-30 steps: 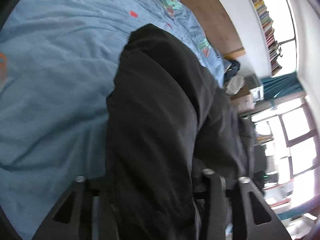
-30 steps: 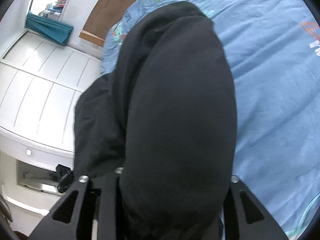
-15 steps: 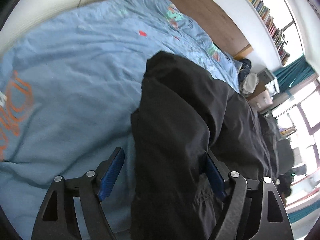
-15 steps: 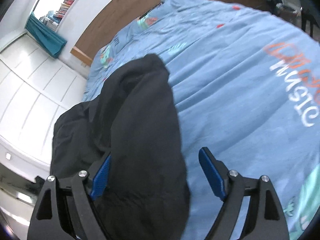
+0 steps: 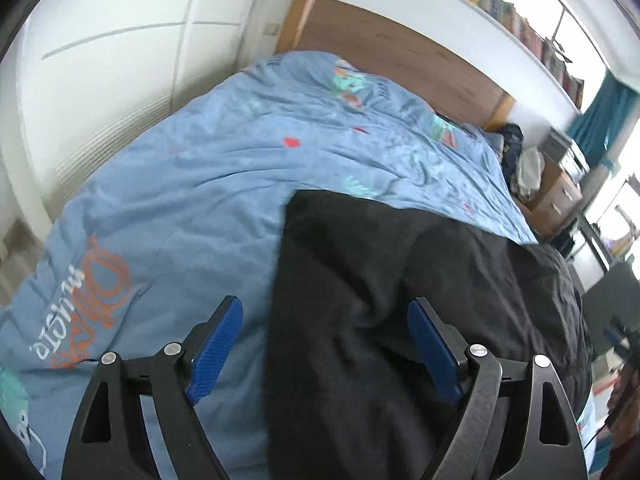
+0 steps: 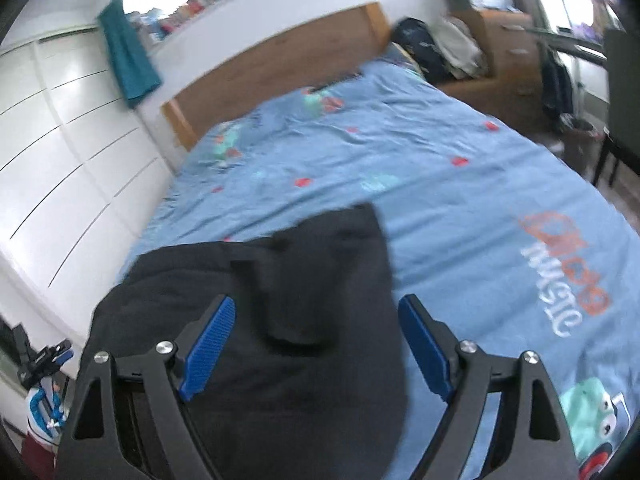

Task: Fold large clothes

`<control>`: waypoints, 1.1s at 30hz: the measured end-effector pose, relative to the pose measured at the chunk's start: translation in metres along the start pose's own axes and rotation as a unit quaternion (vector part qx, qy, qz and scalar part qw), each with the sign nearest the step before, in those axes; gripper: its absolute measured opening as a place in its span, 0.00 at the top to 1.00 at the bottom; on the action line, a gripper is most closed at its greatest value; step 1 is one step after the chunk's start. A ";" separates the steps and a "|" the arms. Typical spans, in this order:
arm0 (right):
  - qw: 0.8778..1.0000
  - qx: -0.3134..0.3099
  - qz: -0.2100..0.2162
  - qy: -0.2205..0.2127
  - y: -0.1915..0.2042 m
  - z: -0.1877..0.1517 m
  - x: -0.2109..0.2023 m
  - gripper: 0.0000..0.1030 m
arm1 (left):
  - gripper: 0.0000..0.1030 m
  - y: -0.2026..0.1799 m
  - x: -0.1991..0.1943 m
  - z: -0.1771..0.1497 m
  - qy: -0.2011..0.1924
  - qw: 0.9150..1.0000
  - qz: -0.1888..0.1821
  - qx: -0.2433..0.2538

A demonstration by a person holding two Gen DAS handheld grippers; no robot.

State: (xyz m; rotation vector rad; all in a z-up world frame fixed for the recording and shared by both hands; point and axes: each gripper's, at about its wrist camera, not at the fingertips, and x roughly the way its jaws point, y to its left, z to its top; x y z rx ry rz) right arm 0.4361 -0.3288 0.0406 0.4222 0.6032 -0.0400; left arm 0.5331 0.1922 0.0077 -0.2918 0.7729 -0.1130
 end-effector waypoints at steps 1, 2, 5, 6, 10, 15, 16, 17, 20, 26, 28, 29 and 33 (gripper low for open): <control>1.000 -0.007 0.009 0.002 0.010 -0.001 0.001 0.18 | 0.19 -0.010 0.000 -0.001 0.001 1.000 -0.004 0.007; 1.000 -0.015 0.022 0.006 0.024 -0.002 0.003 0.18 | 0.19 -0.023 0.001 -0.003 0.001 1.000 -0.009 0.015; 0.998 -0.043 0.053 0.019 0.063 -0.013 0.011 0.18 | 0.18 -0.058 0.004 -0.012 -0.005 0.999 -0.016 0.035; 0.997 -0.053 0.058 0.024 0.076 -0.018 0.014 0.18 | 0.18 -0.069 0.006 -0.016 -0.008 0.999 -0.015 0.041; 0.992 -0.087 0.076 0.044 0.126 -0.039 0.031 0.18 | 0.18 -0.110 0.017 -0.027 -0.020 0.997 -0.014 0.079; 0.987 -0.142 0.066 0.035 0.168 -0.054 0.042 0.18 | 0.18 -0.149 0.040 -0.039 -0.027 0.990 -0.009 0.140; 0.986 -0.147 0.065 0.033 0.173 -0.056 0.046 0.18 | 0.18 -0.154 0.046 -0.041 -0.025 0.989 -0.008 0.147; 0.986 -0.151 0.064 0.033 0.175 -0.058 0.049 0.18 | 0.18 -0.157 0.049 -0.044 -0.025 0.988 -0.005 0.153; 0.984 -0.164 0.049 0.041 0.179 -0.067 0.065 0.18 | 0.18 -0.162 0.059 -0.047 -0.027 0.986 0.004 0.165; 0.985 -0.166 0.020 0.051 0.160 -0.077 0.085 0.18 | 0.16 -0.161 0.072 -0.049 -0.023 0.985 0.012 0.169; 0.985 -0.160 0.016 0.054 0.150 -0.077 0.087 0.18 | 0.16 -0.162 0.076 -0.050 -0.021 0.985 0.014 0.170; 0.986 -0.156 0.013 0.055 0.146 -0.076 0.088 0.18 | 0.16 -0.162 0.077 -0.051 -0.021 0.985 0.015 0.171; 0.987 -0.149 0.006 0.058 0.130 -0.074 0.089 0.14 | 0.15 -0.166 0.079 -0.054 -0.019 0.984 0.020 0.174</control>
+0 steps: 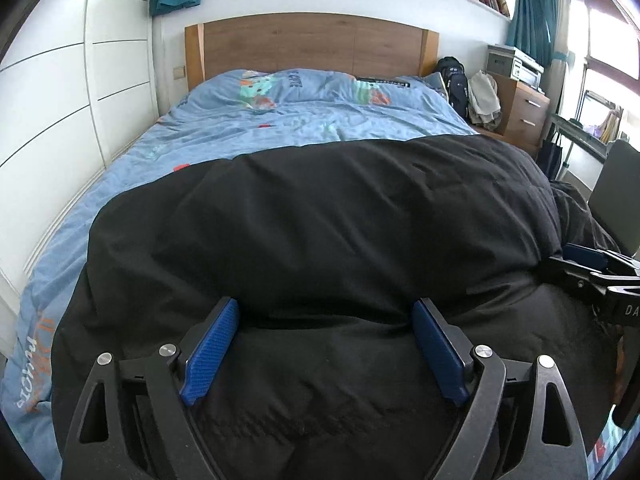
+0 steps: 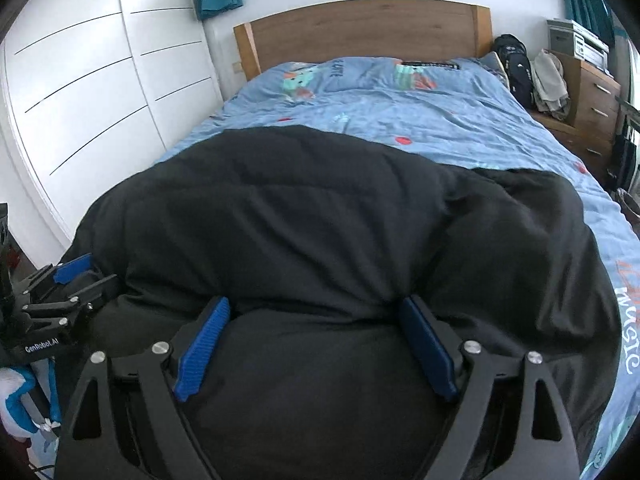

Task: Fold large clothes

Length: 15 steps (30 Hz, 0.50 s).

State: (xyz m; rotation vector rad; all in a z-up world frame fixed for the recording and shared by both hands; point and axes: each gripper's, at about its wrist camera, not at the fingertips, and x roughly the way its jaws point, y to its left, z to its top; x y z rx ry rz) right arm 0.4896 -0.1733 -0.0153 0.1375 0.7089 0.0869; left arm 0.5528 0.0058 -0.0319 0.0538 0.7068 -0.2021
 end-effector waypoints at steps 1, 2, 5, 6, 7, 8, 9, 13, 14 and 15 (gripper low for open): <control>1.000 0.002 -0.002 0.001 -0.004 -0.001 -0.001 0.13 | 0.15 0.000 0.000 0.000 0.001 1.000 0.001 0.000; 1.000 0.003 -0.005 0.002 -0.007 -0.002 -0.002 0.13 | 0.15 0.000 0.001 -0.001 0.001 1.000 0.001 0.000; 1.000 0.009 -0.020 0.004 -0.020 -0.004 -0.005 0.13 | 0.15 0.001 0.001 0.000 0.003 1.000 0.002 0.000; 1.000 0.014 -0.025 0.005 -0.026 -0.005 -0.007 0.13 | 0.15 0.001 0.001 -0.001 0.005 1.000 0.003 -0.001; 0.999 0.018 -0.032 0.007 -0.032 -0.006 -0.009 0.13 | 0.15 0.002 0.000 -0.001 0.006 1.000 0.004 -0.002; 0.999 0.020 -0.041 0.008 -0.038 -0.007 -0.010 0.13 | 0.15 0.002 -0.001 -0.002 0.007 1.000 0.004 -0.003; 0.998 0.024 -0.055 0.010 -0.044 -0.009 -0.013 0.13 | 0.15 0.003 -0.004 -0.002 0.009 1.000 0.004 -0.006; 0.994 0.058 -0.091 0.013 -0.074 -0.016 -0.031 0.13 | 0.15 0.011 -0.025 -0.005 0.008 1.000 0.005 -0.017; 0.993 0.064 -0.099 0.014 -0.080 -0.018 -0.036 0.14 | 0.15 0.014 -0.032 -0.008 0.007 1.000 0.009 -0.020; 0.992 0.070 -0.106 0.014 -0.085 -0.020 -0.043 0.13 | 0.14 0.019 -0.041 -0.011 0.007 1.000 0.015 -0.027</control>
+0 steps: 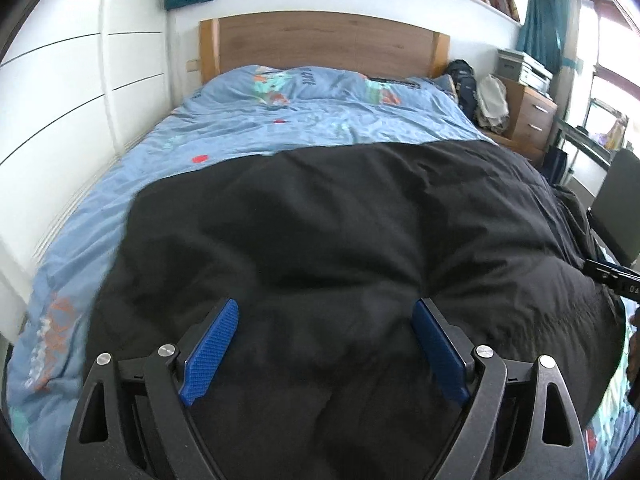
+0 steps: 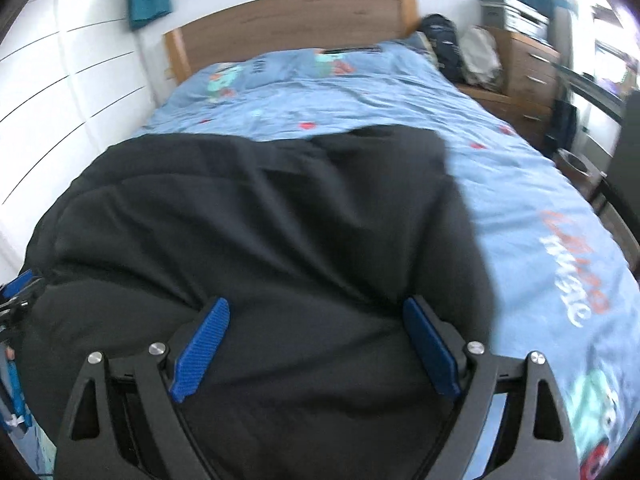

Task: Fold large clothes

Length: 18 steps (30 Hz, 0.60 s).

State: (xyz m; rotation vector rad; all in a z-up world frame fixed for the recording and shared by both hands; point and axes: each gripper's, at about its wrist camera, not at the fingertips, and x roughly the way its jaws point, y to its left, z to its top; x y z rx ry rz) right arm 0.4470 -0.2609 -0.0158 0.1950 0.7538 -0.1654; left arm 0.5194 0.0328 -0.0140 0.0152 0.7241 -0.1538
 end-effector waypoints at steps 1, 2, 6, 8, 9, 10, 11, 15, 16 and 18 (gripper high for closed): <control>1.000 0.008 -0.008 0.000 -0.008 -0.002 -0.007 0.13 | 0.14 0.007 -0.008 -0.003 0.001 1.000 0.006 -0.007; 1.000 0.015 -0.013 0.000 -0.015 -0.004 -0.014 0.13 | 0.13 0.014 -0.015 -0.007 0.004 1.000 0.014 -0.013; 0.998 0.048 -0.049 0.008 -0.046 -0.016 -0.050 0.14 | 0.13 0.046 -0.048 -0.024 0.016 0.998 0.048 -0.044; 0.997 0.058 -0.055 0.005 -0.056 -0.021 -0.071 0.13 | 0.13 0.057 -0.070 -0.033 0.014 0.997 0.057 -0.057; 0.997 0.061 -0.054 0.003 -0.059 -0.025 -0.084 0.13 | 0.12 0.061 -0.083 -0.039 0.013 0.996 0.060 -0.062; 0.997 0.062 -0.052 0.001 -0.060 -0.030 -0.097 0.13 | 0.12 0.063 -0.095 -0.046 0.011 0.996 0.063 -0.066; 0.997 0.061 -0.051 0.000 -0.059 -0.034 -0.106 0.13 | 0.11 0.064 -0.106 -0.052 0.009 0.996 0.065 -0.069; 0.998 0.044 -0.035 -0.003 -0.040 -0.061 -0.151 0.13 | 0.05 0.058 -0.145 -0.082 0.010 0.996 0.064 -0.069; 0.999 0.038 -0.029 -0.003 -0.032 -0.070 -0.161 0.13 | 0.04 0.053 -0.157 -0.094 0.012 0.996 0.065 -0.068; 0.999 0.026 -0.019 -0.004 -0.016 -0.086 -0.177 0.13 | 0.03 0.047 -0.173 -0.109 0.013 0.996 0.064 -0.067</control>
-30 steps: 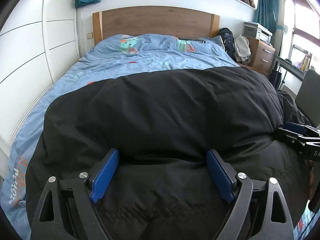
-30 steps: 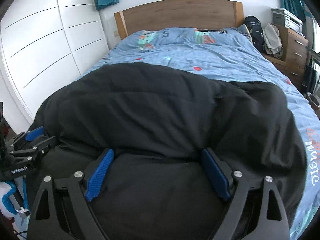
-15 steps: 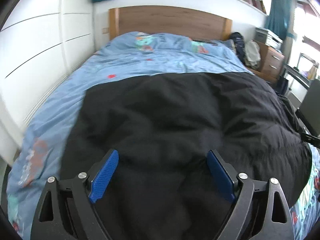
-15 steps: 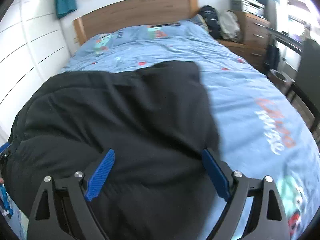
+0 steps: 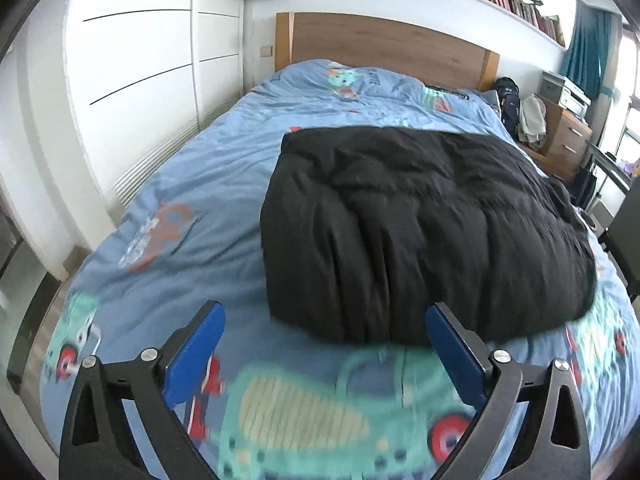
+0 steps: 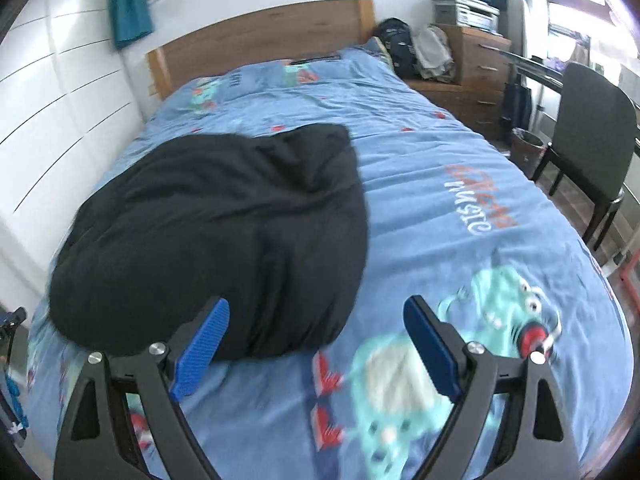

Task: Fold large clothes

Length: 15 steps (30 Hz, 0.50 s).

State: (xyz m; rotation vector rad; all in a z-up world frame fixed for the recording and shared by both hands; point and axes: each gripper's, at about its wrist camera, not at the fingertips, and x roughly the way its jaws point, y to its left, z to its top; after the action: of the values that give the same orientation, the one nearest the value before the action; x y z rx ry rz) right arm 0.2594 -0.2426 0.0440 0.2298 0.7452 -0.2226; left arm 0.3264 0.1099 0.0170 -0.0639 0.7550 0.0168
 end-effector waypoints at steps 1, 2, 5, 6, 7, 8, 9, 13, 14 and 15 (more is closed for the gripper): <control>1.000 -0.005 0.004 0.000 0.006 -0.008 -0.008 0.13 | 0.02 -0.002 -0.011 -0.012 0.001 1.000 -0.004 0.001; 1.000 -0.010 0.010 0.002 0.014 -0.019 -0.017 0.13 | 0.01 -0.004 -0.018 -0.020 0.002 1.000 -0.004 0.002; 0.999 -0.028 0.027 0.003 0.035 -0.049 -0.041 0.13 | 0.01 -0.011 -0.048 -0.046 -0.009 1.000 -0.011 0.007; 0.999 -0.035 0.032 0.003 0.042 -0.060 -0.049 0.13 | 0.01 -0.013 -0.057 -0.054 -0.011 1.000 -0.014 0.009; 0.999 -0.040 0.036 0.003 0.049 -0.070 -0.057 0.13 | 0.01 -0.014 -0.067 -0.062 -0.014 1.000 -0.017 0.011; 0.998 -0.042 0.040 0.003 0.053 -0.078 -0.062 0.13 | 0.01 -0.016 -0.074 -0.067 -0.017 1.000 -0.016 0.012; 0.998 -0.045 0.045 0.004 0.058 -0.088 -0.069 0.13 | 0.01 -0.017 -0.082 -0.073 -0.021 1.000 -0.015 0.013; 0.997 -0.058 0.058 0.003 0.072 -0.118 -0.088 0.13 | 0.01 -0.022 -0.111 -0.092 -0.039 0.999 -0.003 0.015; 0.996 -0.060 0.061 0.003 0.074 -0.124 -0.092 0.13 | 0.01 -0.022 -0.116 -0.095 -0.042 0.999 0.000 0.015; 0.996 -0.062 0.063 0.004 0.076 -0.131 -0.096 0.13 | 0.01 -0.023 -0.123 -0.099 -0.047 0.999 0.006 0.017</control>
State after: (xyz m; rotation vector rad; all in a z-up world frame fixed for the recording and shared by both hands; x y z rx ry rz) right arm 0.1283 -0.1219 0.0267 0.1590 0.7465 -0.0551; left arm 0.1700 0.0812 0.0299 -0.0268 0.6611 0.0187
